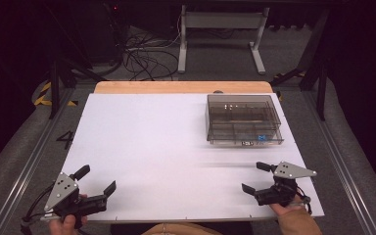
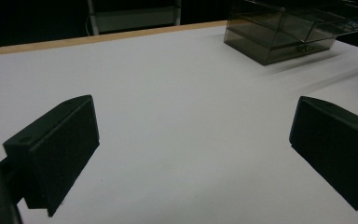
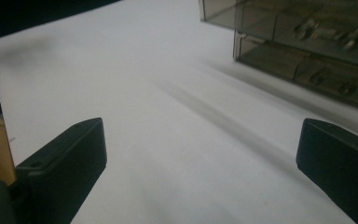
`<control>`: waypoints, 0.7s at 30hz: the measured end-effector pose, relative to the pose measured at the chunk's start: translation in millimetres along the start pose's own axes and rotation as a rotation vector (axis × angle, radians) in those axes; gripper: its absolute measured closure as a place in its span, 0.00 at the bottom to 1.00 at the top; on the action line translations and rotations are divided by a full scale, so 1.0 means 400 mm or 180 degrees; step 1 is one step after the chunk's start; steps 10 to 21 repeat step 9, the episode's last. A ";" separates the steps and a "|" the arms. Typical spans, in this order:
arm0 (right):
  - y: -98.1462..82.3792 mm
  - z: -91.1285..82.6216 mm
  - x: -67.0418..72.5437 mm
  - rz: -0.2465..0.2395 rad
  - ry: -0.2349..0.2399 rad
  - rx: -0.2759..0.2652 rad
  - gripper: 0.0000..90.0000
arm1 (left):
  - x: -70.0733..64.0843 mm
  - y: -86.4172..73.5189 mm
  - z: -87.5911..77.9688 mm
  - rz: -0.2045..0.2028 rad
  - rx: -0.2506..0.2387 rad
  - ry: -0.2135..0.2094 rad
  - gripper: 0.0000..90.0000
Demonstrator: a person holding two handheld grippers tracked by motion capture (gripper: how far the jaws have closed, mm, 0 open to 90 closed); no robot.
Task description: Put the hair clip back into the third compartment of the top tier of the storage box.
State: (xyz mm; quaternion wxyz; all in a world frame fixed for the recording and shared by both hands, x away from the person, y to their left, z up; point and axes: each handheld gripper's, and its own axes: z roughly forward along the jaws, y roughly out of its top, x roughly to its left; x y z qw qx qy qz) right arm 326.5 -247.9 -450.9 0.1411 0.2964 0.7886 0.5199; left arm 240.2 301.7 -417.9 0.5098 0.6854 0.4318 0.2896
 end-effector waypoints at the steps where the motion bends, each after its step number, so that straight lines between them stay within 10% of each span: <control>1: -0.002 0.003 0.001 -0.0016 0.0003 0.0028 0.02 | 0.000 -0.001 0.001 0.0002 0.0006 -0.0005 0.02; 21: 0.010 0.008 0.007 -0.0158 -0.0035 0.0097 0.01 | -0.002 -0.006 0.007 0.0010 -0.0002 -0.0009 0.02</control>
